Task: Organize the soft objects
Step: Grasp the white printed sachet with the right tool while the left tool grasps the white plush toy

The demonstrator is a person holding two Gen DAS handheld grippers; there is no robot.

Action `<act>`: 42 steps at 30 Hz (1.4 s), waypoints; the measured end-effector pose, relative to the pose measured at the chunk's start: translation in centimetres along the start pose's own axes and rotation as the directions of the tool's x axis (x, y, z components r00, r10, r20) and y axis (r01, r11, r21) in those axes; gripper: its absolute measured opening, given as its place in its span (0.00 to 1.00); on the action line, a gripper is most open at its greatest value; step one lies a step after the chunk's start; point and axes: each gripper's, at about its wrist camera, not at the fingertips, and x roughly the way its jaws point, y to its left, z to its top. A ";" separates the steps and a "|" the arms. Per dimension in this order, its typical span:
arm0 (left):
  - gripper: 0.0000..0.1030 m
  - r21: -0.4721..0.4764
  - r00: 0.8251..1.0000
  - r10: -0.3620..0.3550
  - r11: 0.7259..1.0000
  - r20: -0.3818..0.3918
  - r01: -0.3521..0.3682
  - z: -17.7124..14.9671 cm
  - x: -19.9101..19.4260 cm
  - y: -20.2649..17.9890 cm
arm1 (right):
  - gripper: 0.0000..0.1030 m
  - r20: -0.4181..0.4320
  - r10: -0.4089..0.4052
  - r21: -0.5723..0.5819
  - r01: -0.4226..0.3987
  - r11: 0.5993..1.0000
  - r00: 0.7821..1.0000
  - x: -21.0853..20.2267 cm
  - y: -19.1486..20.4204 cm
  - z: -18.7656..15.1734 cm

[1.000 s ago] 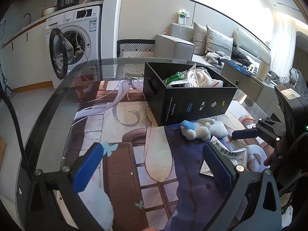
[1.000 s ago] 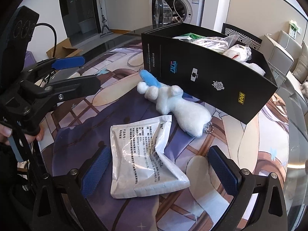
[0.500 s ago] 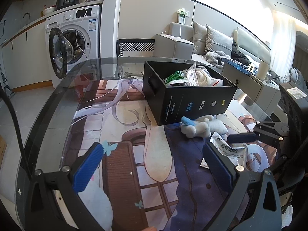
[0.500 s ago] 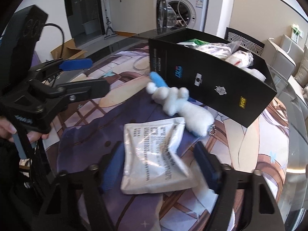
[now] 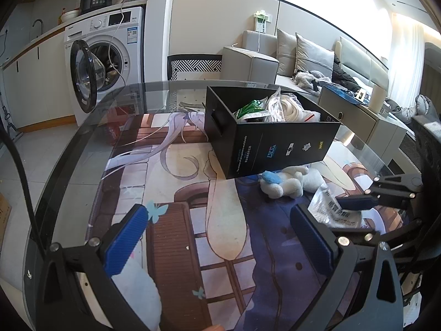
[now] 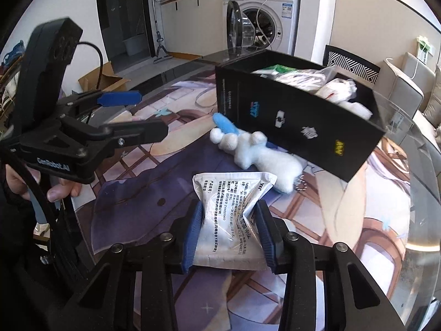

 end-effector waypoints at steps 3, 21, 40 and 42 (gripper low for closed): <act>1.00 0.007 1.000 0.003 1.000 -0.006 -0.003 -0.2 0.1 -0.1 | 0.39 0.039 -0.003 0.012 0.002 1.000 0.999 -1.6 -0.6 0.1; 1.00 -0.012 0.993 -0.049 0.999 -0.112 0.048 1.5 3.5 -3.3 | 0.39 0.203 -0.129 0.166 0.096 0.981 0.971 -6.6 -6.1 -0.2; 0.47 -0.005 0.974 -0.136 0.990 -0.183 0.138 2.5 6.2 -5.4 | 0.39 0.179 -0.143 0.176 0.111 0.978 0.973 -5.7 -6.8 -0.6; 0.43 -0.001 0.972 -0.148 0.989 -0.180 0.150 2.5 6.1 -5.5 | 0.39 0.178 -0.142 0.174 0.111 0.978 0.974 -5.5 -6.7 -0.6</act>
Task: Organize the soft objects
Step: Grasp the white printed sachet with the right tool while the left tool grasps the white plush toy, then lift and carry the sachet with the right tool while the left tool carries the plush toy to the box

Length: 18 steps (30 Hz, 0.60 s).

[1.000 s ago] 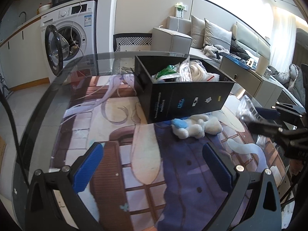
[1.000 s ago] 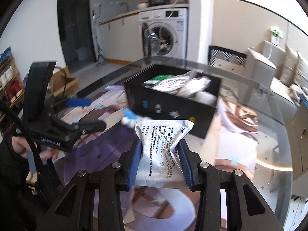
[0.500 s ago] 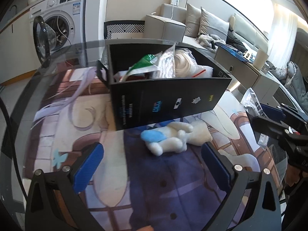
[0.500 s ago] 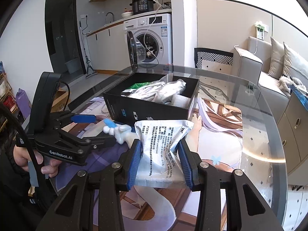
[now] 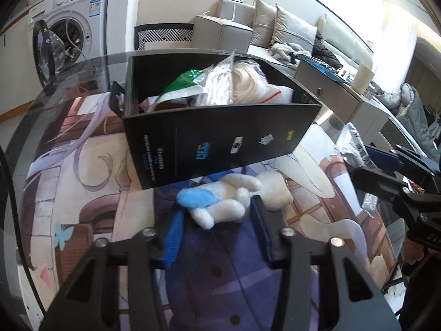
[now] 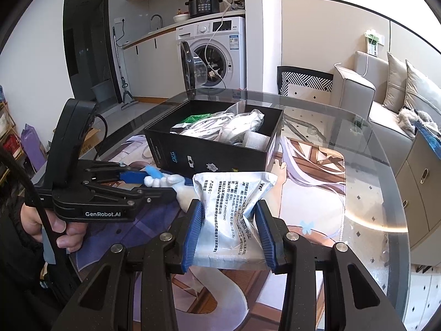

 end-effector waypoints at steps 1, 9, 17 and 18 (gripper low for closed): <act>0.42 0.002 1.000 0.000 1.000 0.004 0.000 0.0 -0.1 -0.1 | 0.39 0.001 -0.001 -0.001 0.001 1.000 1.000 0.0 0.0 0.0; 0.40 0.024 1.000 -0.006 1.000 0.028 0.005 -0.3 -0.9 -0.5 | 0.39 0.003 -0.003 -0.004 0.003 1.000 1.000 -0.1 0.2 0.0; 0.39 0.014 0.998 0.002 1.000 0.057 -0.002 -0.6 -2.3 0.1 | 0.39 0.009 -0.006 -0.006 0.006 1.000 1.000 -0.2 0.1 0.2; 0.39 0.013 0.998 0.004 1.000 0.062 -0.005 -0.6 -2.5 0.2 | 0.39 0.010 -0.006 -0.006 0.006 1.000 1.000 -0.2 0.1 0.2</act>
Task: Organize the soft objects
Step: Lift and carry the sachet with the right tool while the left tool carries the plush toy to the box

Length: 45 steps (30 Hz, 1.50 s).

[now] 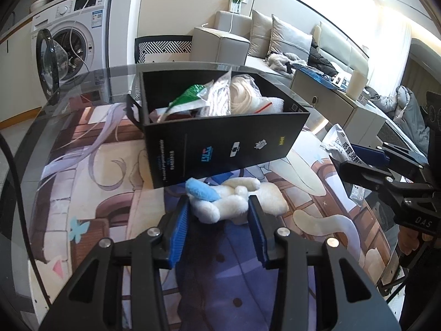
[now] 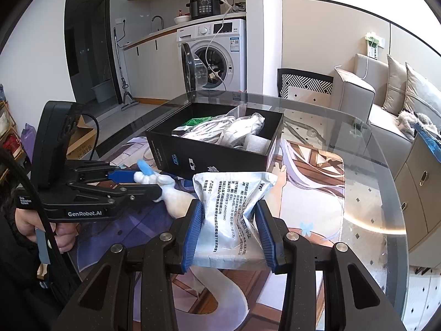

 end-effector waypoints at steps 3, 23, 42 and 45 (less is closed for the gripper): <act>0.39 0.001 1.000 0.001 1.000 0.007 -0.001 -0.1 -0.4 0.4 | 0.39 0.001 0.000 -0.002 0.000 1.000 1.000 -0.1 0.1 0.0; 0.39 -0.035 0.990 0.007 0.999 0.142 -0.002 1.6 -4.1 1.9 | 0.39 0.071 -0.016 0.016 0.015 1.000 0.997 -1.3 0.1 0.4; 0.37 -0.107 0.975 0.044 0.994 0.219 -0.021 5.8 -3.7 4.6 | 0.39 0.115 -0.069 0.057 0.063 0.996 0.991 0.0 0.1 3.7; 0.37 -0.120 0.971 0.037 0.993 0.235 -0.009 6.2 -4.0 4.8 | 0.39 0.114 -0.072 0.053 0.067 0.996 0.991 0.1 0.2 4.0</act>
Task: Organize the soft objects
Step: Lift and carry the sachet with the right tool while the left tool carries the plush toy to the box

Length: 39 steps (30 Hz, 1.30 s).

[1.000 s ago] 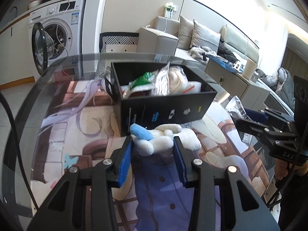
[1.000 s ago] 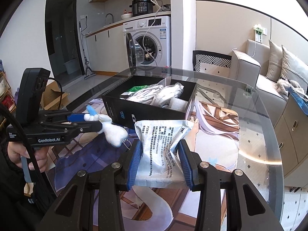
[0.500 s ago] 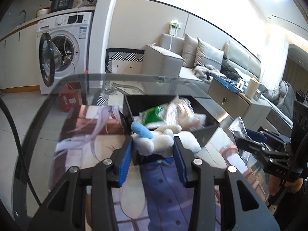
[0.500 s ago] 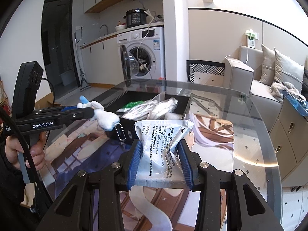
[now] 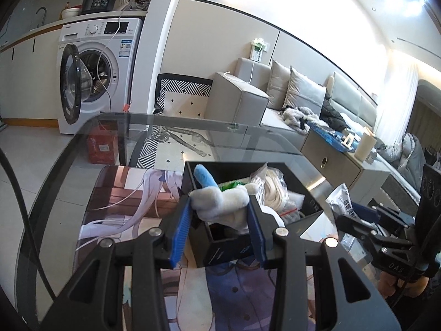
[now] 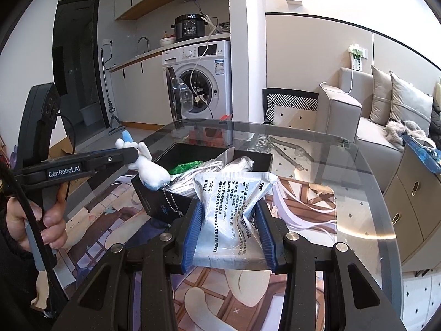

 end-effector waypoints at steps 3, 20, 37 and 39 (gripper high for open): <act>0.37 -0.011 1.000 0.003 1.000 0.021 -0.002 0.6 -0.3 0.1 | 0.39 0.001 -0.005 -0.005 0.005 1.000 1.000 0.2 -0.1 0.3; 0.37 0.008 0.999 0.044 0.999 0.029 -0.045 3.2 2.6 0.4 | 0.39 0.043 -0.031 0.010 0.030 0.999 0.999 3.1 -0.5 2.8; 0.37 0.044 0.997 0.066 0.997 -0.026 -0.065 3.6 6.2 0.0 | 0.39 -0.008 -0.031 0.002 0.031 1.000 0.999 8.4 -0.8 3.6; 0.37 0.050 0.997 0.062 0.997 -0.040 -0.060 3.5 6.6 -0.1 | 0.39 -0.017 -0.027 0.001 0.027 1.000 0.999 8.9 -0.8 3.4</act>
